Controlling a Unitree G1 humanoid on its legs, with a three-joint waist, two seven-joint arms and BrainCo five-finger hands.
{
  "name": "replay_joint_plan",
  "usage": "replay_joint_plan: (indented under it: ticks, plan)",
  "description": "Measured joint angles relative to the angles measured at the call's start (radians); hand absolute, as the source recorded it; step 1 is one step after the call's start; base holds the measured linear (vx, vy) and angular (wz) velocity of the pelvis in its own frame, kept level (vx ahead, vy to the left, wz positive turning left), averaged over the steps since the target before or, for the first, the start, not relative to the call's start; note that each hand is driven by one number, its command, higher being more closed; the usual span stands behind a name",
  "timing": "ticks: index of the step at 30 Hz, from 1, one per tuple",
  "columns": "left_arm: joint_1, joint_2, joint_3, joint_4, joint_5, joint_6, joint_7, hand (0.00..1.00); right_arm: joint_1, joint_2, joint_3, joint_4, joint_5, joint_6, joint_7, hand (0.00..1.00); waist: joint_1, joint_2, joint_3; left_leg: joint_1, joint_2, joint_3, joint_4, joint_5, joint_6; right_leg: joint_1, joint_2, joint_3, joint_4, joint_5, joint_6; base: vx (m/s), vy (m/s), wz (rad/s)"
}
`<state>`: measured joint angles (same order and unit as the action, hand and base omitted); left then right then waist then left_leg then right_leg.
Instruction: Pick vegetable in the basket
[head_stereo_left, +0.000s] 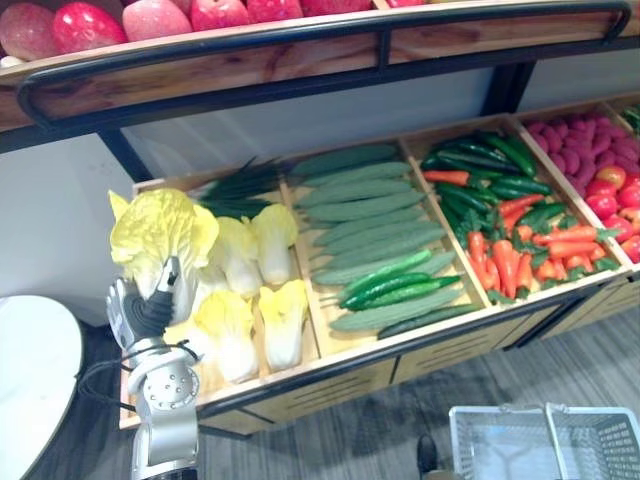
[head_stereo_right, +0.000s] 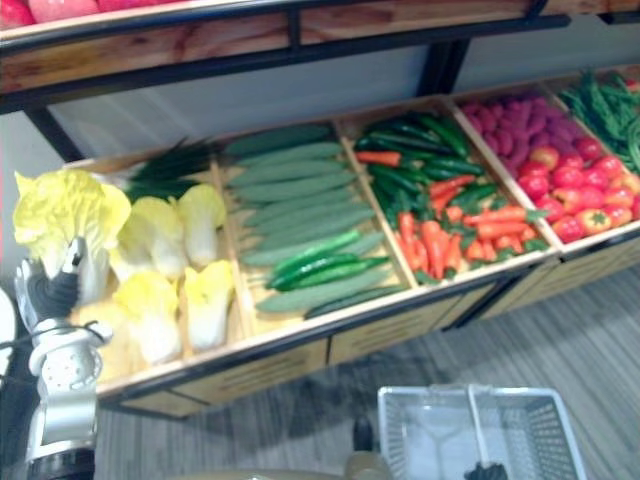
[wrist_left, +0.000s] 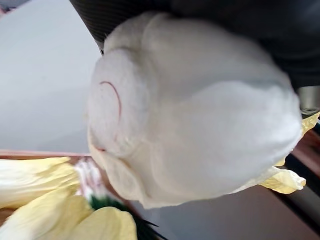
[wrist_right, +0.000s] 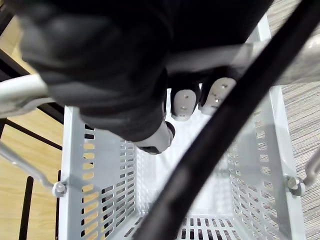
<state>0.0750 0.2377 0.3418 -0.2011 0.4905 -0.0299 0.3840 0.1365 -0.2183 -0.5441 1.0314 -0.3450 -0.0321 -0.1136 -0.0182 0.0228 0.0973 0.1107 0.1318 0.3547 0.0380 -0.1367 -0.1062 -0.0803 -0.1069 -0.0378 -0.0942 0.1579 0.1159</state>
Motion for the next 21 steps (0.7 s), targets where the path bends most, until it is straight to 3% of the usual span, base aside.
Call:
replay_joint_plan:
  ticks: [4,7,13,15,21]
  plan:
    - [-0.001,0.022,-0.068,-0.061,0.003,-0.026,-0.038,1.0,0.004,-0.017,0.001,-0.003,0.0,-0.002,0.03,1.0,0.0,-0.004,-0.004,0.016,-0.006,0.025,-0.001,-0.001,-0.001,0.0,0.004,0.025,-0.001,0.009,-0.001,0.0,0.0,-0.19]
    - [0.0,0.097,-0.182,-0.065,-0.008,-0.075,-0.091,1.0,0.002,-0.057,0.011,-0.011,0.0,-0.003,0.054,1.0,-0.003,-0.006,-0.004,0.032,-0.009,0.051,0.0,-0.008,0.0,-0.001,0.007,0.051,-0.001,0.012,0.004,-0.01,-0.01,-0.25]
    - [-0.049,0.221,-0.398,-0.065,-0.065,-0.176,-0.201,1.0,-0.032,-0.245,0.154,-0.133,-0.041,-0.031,0.117,1.0,-0.011,-0.006,-0.002,0.077,-0.008,0.21,0.058,-0.069,0.002,-0.032,0.035,0.21,0.01,0.032,0.015,-0.05,-0.007,-0.75]
    - [-0.077,0.251,-0.458,-0.058,-0.095,-0.186,-0.215,1.0,-0.039,-0.287,0.212,-0.196,-0.05,-0.034,0.124,1.0,-0.012,-0.006,0.001,0.089,-0.008,0.259,0.079,-0.088,0.002,-0.039,0.044,0.255,0.011,0.042,0.019,-0.07,0.012,-0.89]
    - [-0.257,0.361,-0.756,0.011,-0.189,-0.258,-0.314,1.0,-0.102,-0.459,0.456,-0.436,-0.09,-0.07,0.17,1.0,-0.013,-0.003,0.018,0.109,0.004,0.436,0.171,-0.168,-0.004,-0.086,0.074,0.39,0.027,0.054,0.018,-0.06,0.023,-0.8]
